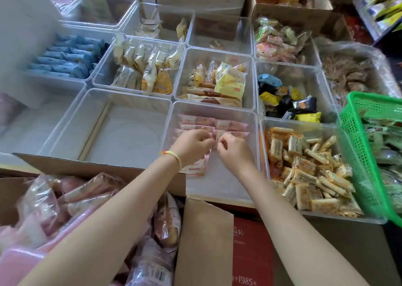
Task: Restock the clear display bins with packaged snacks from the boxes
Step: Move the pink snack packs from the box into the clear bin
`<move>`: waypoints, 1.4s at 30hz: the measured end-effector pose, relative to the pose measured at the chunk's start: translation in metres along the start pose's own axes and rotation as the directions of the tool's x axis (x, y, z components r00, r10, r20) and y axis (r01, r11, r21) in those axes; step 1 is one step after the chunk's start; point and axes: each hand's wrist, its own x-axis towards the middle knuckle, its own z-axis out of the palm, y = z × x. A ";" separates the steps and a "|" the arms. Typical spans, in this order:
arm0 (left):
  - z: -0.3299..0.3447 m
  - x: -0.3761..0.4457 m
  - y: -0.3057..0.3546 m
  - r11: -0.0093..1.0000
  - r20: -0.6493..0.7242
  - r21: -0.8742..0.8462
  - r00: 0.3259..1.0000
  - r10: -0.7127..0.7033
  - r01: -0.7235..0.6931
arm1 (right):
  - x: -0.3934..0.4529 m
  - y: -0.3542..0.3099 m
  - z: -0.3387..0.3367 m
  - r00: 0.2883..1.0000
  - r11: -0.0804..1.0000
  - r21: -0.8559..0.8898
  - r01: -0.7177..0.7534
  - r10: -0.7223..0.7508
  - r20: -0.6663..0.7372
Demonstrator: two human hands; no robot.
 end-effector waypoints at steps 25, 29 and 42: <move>-0.178 -0.243 -0.153 1.000 -0.242 0.030 0.970 0.011 -0.004 | -0.226 -0.242 0.089 0.825 0.975 0.134 0.175 -0.220 0.520; -0.181 -0.253 -0.158 0.999 -0.246 -0.029 0.969 0.024 -0.032 | -0.232 -0.253 0.083 0.855 0.978 0.158 0.135 -0.196 0.480; -0.168 -0.258 -0.132 0.718 -0.048 0.548 0.841 0.538 -0.428 | -0.229 -0.225 0.009 0.964 0.539 0.808 -0.238 0.030 0.264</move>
